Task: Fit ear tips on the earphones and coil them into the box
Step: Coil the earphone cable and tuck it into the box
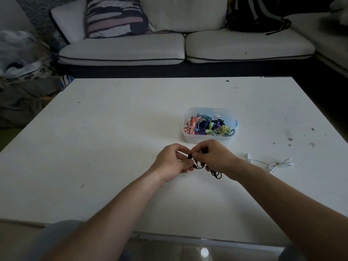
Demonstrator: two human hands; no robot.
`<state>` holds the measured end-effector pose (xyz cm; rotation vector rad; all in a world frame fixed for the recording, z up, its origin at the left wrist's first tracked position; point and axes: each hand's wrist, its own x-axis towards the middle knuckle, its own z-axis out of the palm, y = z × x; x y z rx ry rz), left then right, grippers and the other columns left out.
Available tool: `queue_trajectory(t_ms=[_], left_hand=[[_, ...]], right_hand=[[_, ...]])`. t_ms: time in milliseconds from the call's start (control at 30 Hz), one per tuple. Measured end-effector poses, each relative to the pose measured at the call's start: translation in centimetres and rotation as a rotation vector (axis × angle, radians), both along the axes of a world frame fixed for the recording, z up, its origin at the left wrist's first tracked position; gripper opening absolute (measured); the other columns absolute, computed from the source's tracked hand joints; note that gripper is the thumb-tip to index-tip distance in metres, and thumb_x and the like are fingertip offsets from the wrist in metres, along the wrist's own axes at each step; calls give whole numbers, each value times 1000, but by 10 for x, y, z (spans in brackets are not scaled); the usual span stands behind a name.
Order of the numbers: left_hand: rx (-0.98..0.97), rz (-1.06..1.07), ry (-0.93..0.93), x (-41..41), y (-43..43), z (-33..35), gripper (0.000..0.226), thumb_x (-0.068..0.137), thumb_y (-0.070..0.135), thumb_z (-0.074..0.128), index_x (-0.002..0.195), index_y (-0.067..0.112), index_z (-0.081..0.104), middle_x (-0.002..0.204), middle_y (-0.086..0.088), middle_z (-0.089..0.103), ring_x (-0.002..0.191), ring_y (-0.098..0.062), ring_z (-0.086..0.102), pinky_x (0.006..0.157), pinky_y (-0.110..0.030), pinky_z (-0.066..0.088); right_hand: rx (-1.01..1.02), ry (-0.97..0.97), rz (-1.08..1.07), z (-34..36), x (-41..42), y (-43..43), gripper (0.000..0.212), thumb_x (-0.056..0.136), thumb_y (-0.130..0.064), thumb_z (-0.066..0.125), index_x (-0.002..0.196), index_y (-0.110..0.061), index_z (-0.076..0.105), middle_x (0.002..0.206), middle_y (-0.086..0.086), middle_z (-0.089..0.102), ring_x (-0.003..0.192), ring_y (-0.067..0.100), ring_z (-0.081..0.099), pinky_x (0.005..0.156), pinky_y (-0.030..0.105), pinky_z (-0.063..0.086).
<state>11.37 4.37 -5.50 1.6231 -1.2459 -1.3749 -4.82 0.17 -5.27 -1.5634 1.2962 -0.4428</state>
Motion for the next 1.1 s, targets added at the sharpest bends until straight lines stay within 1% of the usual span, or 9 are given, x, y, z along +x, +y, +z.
queue_trajectory(t_ms=[167,267,333,400,500,667,767,900,1100], left_hand=[[14,-38,-197,-6,-6,-13,23,86,12,73,107,12,64,84,-7,75,73,-20,69,66,-33,57],[-108,-88,-461,4,-14,-11,17,87,15,66,101,22,71,92,3,75,79,-14,68,73,-26,54],[-219,-23,-625,22,-22,-5,19,87,13,62,91,27,74,92,7,73,81,-13,68,76,-25,54],[-214,37,-699,45,-28,-2,25,87,8,59,84,29,72,89,8,71,78,-13,68,74,-28,56],[-117,-24,-843,69,-30,-8,36,86,1,55,83,33,70,96,8,68,87,-13,64,81,-32,56],[-68,-84,-850,72,-26,-18,30,86,3,56,93,27,73,92,8,64,85,-14,62,79,-31,53],[-83,-47,-811,70,-27,-19,21,83,7,62,84,24,73,77,14,67,78,-12,65,71,-25,53],[-82,-23,-788,68,-28,-23,23,81,3,61,74,24,68,67,14,66,70,-10,66,64,-23,50],[-96,62,-774,65,-32,-13,20,84,9,59,79,25,69,82,9,68,79,-13,66,71,-25,51]], right_hand=[[48,-98,-155,-8,1,-5,17,98,-13,59,88,-18,72,83,11,66,68,21,56,57,31,49],[90,-149,-198,-11,-2,-10,15,98,-12,59,91,-12,72,92,13,71,67,15,59,54,29,48],[106,-170,-201,-11,-4,-12,16,99,-10,58,90,-9,71,90,10,71,66,14,58,54,31,47],[118,-187,-205,-11,-5,-12,16,99,-10,56,91,-8,70,85,5,69,64,15,55,54,31,46],[134,-203,-204,-11,-4,-12,14,98,-11,57,92,-7,68,84,5,68,64,17,53,51,29,44],[145,-179,-179,-9,-3,-10,13,97,-14,59,95,-6,69,85,5,70,66,17,55,53,29,44],[156,-198,-167,-7,-3,-9,12,97,-14,60,93,-7,69,85,5,71,67,17,55,53,29,44],[155,-230,-144,-4,-3,-6,11,97,-15,62,97,-9,72,82,4,72,65,15,55,53,27,45],[145,-284,-128,1,-3,-5,12,96,-14,64,97,-10,75,83,3,73,68,15,53,54,26,44]])
